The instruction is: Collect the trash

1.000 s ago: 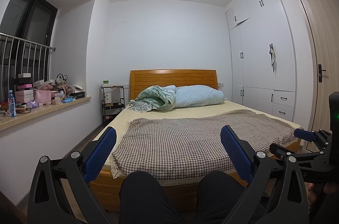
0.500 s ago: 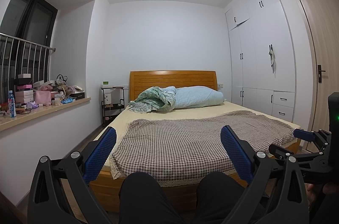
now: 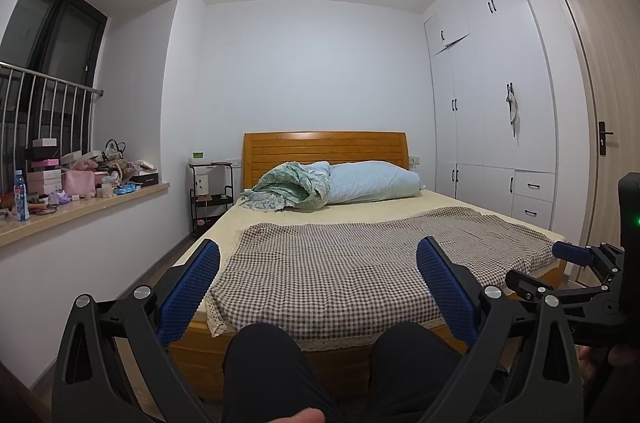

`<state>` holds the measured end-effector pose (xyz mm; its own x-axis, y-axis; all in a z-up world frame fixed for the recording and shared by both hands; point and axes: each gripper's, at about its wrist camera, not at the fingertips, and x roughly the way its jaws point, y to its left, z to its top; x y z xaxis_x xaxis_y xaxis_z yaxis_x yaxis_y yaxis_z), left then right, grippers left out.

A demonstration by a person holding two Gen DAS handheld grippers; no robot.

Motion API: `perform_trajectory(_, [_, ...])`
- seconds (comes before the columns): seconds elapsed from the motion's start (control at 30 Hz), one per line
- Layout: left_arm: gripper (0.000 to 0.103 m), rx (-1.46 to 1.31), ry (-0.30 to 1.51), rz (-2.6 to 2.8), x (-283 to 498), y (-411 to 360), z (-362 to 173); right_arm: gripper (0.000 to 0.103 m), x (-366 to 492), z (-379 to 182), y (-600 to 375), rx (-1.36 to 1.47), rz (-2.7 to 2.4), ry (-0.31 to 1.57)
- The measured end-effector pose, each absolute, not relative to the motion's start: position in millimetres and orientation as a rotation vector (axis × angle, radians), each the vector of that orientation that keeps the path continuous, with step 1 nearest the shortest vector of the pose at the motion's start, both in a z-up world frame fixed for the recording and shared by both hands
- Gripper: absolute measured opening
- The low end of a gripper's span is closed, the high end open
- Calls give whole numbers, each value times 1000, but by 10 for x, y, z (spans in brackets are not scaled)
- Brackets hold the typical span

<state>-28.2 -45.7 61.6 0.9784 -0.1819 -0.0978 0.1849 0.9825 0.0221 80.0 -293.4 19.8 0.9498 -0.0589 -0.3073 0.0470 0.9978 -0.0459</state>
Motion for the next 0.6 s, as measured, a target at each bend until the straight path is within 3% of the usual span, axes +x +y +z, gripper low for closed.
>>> perform_trajectory(0.6, [95, 10, 169, -203, -38, -433, 559, 86, 897, 164, -2979, -35, -53, 322])
